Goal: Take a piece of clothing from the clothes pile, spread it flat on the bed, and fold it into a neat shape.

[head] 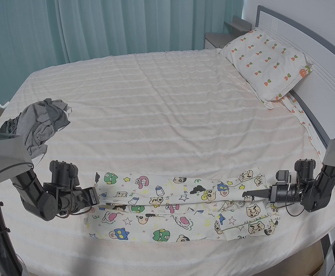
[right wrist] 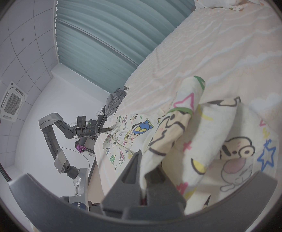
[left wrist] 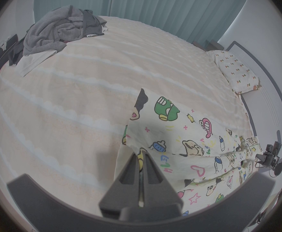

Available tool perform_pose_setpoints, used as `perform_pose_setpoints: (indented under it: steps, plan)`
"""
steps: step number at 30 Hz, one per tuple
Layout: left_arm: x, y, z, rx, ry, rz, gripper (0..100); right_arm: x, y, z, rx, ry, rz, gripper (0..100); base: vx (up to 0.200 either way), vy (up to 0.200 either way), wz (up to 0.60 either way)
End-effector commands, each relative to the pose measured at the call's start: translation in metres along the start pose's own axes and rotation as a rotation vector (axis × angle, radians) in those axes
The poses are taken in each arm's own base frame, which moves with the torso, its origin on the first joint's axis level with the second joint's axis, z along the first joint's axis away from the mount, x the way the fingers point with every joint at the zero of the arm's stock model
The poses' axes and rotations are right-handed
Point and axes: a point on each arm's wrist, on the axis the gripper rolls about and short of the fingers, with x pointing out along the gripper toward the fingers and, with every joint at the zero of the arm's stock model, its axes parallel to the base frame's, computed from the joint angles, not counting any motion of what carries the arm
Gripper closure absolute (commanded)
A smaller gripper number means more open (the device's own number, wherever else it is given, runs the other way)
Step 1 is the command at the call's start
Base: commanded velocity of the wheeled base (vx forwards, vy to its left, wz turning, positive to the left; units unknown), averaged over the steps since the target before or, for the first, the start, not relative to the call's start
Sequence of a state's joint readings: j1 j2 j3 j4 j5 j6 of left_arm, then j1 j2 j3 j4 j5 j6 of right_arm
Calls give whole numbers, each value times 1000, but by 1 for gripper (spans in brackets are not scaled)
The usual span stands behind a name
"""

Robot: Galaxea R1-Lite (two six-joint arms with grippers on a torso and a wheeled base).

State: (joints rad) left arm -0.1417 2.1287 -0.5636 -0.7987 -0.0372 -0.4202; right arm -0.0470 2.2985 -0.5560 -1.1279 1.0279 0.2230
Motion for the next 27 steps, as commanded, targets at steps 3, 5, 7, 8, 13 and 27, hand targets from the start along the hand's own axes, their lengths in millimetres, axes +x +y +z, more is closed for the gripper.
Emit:
perform_pose_setpoints:
  steps: [3,5,7,8,13,27]
  plan:
    - [14,8,-12,-7,41,23,100,1,-5,-11,34,22,-7,100,0,0,0]
    - [14,10,-17,-8,58,29,100,1,-4,-14,42,28,-7,100,0,0,0]
    - [14,10,-18,-8,66,27,100,0,-4,-17,54,35,-8,100,0,0,0]
    - [14,11,-20,-10,75,21,100,-1,-3,-20,59,41,-10,100,0,0,0]
    - [16,13,-24,-11,94,25,100,-2,-7,-24,71,46,-17,100,0,0,0]
    - [23,16,-31,-13,92,24,100,-4,-9,-31,89,56,-22,100,0,0,0]
